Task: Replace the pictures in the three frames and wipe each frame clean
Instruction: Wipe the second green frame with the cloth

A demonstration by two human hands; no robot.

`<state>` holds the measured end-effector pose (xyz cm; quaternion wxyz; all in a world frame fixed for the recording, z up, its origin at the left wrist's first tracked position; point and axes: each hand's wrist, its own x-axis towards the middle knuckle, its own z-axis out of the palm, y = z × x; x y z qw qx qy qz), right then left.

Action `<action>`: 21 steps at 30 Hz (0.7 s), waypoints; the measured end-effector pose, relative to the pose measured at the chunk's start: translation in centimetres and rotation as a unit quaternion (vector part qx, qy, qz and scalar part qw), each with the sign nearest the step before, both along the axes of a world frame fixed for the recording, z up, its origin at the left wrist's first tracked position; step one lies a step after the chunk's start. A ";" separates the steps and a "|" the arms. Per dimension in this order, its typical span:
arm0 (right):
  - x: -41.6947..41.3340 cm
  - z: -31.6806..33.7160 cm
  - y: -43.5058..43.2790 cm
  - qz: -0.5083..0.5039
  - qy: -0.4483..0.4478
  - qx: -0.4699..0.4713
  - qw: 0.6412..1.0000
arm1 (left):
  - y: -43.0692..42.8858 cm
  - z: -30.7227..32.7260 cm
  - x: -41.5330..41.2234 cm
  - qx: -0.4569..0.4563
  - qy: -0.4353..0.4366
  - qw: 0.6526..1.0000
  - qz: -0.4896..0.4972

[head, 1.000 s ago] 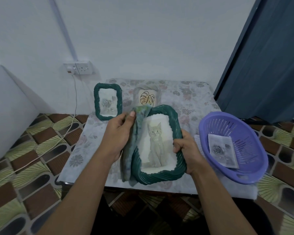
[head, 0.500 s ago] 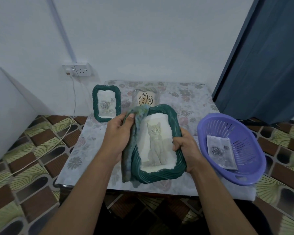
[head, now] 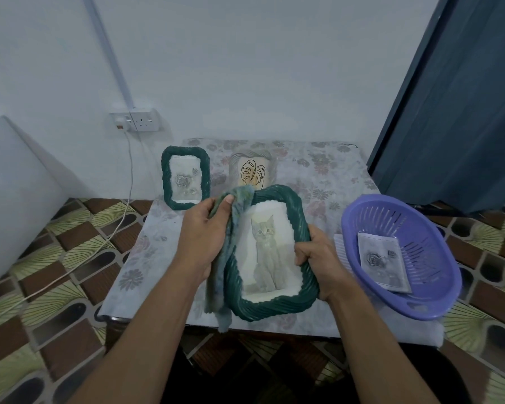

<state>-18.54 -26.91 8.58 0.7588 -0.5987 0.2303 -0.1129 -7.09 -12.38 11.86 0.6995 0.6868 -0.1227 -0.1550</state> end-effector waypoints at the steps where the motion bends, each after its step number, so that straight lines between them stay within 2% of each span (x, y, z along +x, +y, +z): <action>1: 0.0 -0.3 -0.1 -0.007 0.004 0.004 1.000 | 0.1 -0.1 0.1 0.002 0.004 1.000 -0.004; 5: -0.3 -1.1 -0.1 -0.023 0.006 0.051 0.998 | 0.9 0.0 0.5 -0.010 0.007 0.999 -0.048; 8: -0.2 -1.1 0.1 -0.029 0.003 0.062 0.998 | 1.1 0.1 0.5 -0.037 0.024 0.999 -0.023; 10: -0.1 -0.9 0.0 -0.027 -0.006 0.068 0.997 | 1.4 0.2 0.8 -0.071 0.079 0.993 0.043; 12: -0.3 -0.8 -0.4 -0.035 -0.008 0.067 0.997 | 2.1 0.3 1.2 -0.133 0.147 0.978 0.068; 16: -0.4 -0.7 -0.7 -0.023 -0.007 0.034 0.999 | 2.7 0.1 1.9 -0.240 0.254 0.937 -0.018; 18: -0.5 -0.4 -0.6 -0.002 -0.004 0.008 1.000 | 2.5 -0.1 1.8 -0.230 0.245 0.941 -0.037; 21: -0.6 0.3 -0.2 0.028 0.002 -0.018 0.999 | 1.9 0.4 1.4 -0.125 0.150 0.979 -0.054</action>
